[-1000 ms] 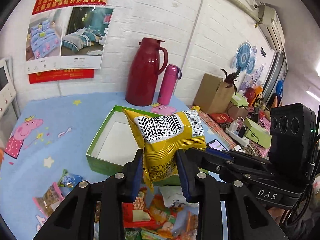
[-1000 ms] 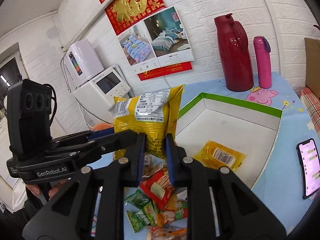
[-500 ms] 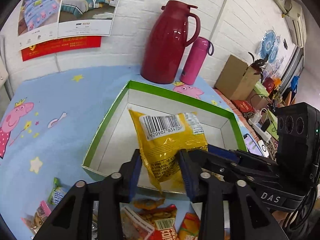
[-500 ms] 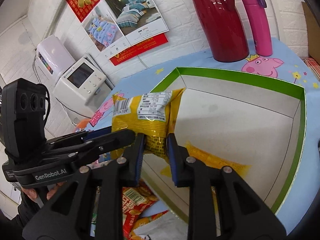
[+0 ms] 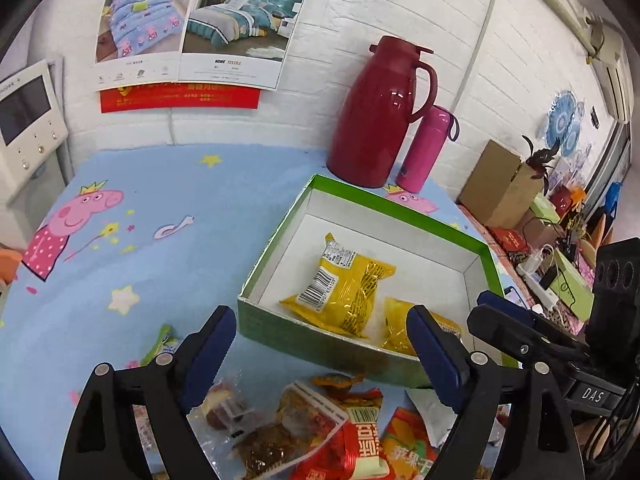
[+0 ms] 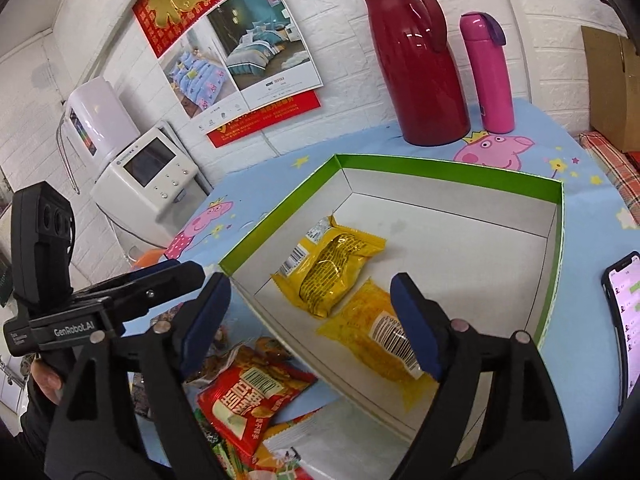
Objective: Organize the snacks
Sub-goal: 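Lower the yellow chips bag into the green box and release it, then grasp a small pastry pack with the left gripper while the right grasps the orange-labelled bread pack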
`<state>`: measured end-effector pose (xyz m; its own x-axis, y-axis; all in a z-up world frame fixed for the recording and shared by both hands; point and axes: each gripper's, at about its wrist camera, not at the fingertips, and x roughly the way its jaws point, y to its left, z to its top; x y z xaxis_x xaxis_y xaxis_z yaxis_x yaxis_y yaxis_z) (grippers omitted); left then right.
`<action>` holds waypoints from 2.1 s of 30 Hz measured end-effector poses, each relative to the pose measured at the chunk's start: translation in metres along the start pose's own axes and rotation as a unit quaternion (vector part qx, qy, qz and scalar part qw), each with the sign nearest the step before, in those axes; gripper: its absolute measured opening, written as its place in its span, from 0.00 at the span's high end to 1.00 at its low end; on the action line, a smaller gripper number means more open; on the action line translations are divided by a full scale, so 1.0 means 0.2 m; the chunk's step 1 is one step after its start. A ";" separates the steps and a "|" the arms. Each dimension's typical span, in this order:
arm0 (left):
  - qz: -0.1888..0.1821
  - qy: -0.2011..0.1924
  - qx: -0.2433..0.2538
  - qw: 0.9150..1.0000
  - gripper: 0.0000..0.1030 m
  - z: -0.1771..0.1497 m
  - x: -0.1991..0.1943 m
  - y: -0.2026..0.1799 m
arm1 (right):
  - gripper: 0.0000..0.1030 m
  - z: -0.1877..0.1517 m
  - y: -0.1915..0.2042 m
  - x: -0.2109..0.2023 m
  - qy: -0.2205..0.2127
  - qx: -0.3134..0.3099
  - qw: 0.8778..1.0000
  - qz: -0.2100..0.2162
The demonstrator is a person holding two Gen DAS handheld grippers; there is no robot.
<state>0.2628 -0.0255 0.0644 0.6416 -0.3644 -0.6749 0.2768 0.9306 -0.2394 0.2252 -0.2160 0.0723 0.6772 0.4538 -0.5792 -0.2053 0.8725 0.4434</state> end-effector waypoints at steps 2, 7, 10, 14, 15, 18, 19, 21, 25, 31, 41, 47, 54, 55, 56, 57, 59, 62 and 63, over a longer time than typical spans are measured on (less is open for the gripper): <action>0.005 -0.007 0.002 1.000 0.14 -0.02 -0.07 -0.02 | 0.20 -0.02 0.04 -0.07 -0.005 -0.004 1.000 0.006; 0.013 -0.013 0.014 1.000 0.14 -0.13 -0.24 -0.11 | 0.19 -0.09 0.14 -0.27 -0.024 -0.028 0.999 -0.005; 0.007 -0.006 0.014 1.000 0.14 -0.24 -0.34 -0.16 | 0.18 -0.18 0.16 -0.40 -0.021 -0.029 0.999 0.005; -0.011 0.016 0.025 1.000 0.14 -0.41 -0.42 -0.22 | 0.18 -0.33 0.13 -0.54 -0.007 -0.032 0.999 0.007; -0.020 0.021 0.027 0.999 0.14 -0.45 -0.43 -0.23 | 0.18 -0.37 0.11 -0.56 -0.001 -0.035 0.999 0.003; -0.038 0.036 0.032 0.998 0.14 -0.58 -0.44 -0.27 | 0.18 -0.49 0.09 -0.59 0.025 -0.057 0.998 -0.014; -0.041 0.041 0.037 0.998 0.14 -0.62 -0.44 -0.28 | 0.18 -0.54 0.08 -0.58 0.038 -0.072 0.996 -0.026; -0.050 0.052 0.051 0.996 0.14 -0.68 -0.42 -0.32 | 0.18 -0.62 0.08 -0.56 0.063 -0.107 0.991 -0.051; -0.066 0.068 0.064 0.993 0.15 -0.77 -0.39 -0.37 | 0.19 -0.72 0.10 -0.47 0.096 -0.158 0.981 -0.059; -0.056 0.076 0.092 0.991 0.26 -0.83 -0.34 -0.40 | 0.25 -0.75 0.09 -0.36 0.114 -0.189 0.974 -0.052; -0.031 0.080 0.162 0.983 0.32 -0.82 -0.21 -0.52 | 0.57 -0.84 0.02 -0.37 0.127 -0.161 0.978 -0.044; -0.021 0.107 0.192 0.975 0.48 -0.83 -0.08 -0.58 | 0.61 -0.86 0.00 -0.44 0.119 -0.149 0.980 -0.053; -0.006 0.097 0.224 0.970 0.48 -0.84 -0.03 -0.60 | 0.62 -0.86 0.00 -0.45 0.116 -0.136 0.982 -0.057; -0.006 0.100 0.229 0.968 0.48 -0.84 -0.02 -0.60 | 0.62 -0.86 0.00 -0.45 0.117 -0.135 0.982 -0.058; -0.008 0.104 0.230 0.968 0.48 -0.83 0.00 -0.60 | 0.62 -0.85 0.00 -0.44 0.117 -0.133 0.982 -0.059; -0.010 0.110 0.229 0.967 0.48 -0.83 0.02 -0.59 | 0.63 -0.85 0.00 -0.44 0.118 -0.130 0.983 -0.060; -0.013 0.117 0.225 0.967 0.48 -0.83 0.04 -0.59 | 0.64 -0.84 0.00 -0.45 0.120 -0.121 0.984 -0.060; -0.025 0.134 0.222 0.965 0.70 -0.84 0.05 -0.59 | 0.64 -0.84 -0.01 -0.46 0.124 -0.111 0.984 -0.061; -0.026 0.135 0.221 0.966 0.79 -0.85 0.04 -0.58 | 0.64 -0.84 -0.01 -0.47 0.126 -0.109 0.984 -0.062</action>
<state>0.1153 -0.1317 -0.0317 0.4258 -0.3322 -0.8416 0.6193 0.7851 0.0035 0.0430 -0.2289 0.0103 0.5163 0.3474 -0.7828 -0.2971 0.9299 0.2167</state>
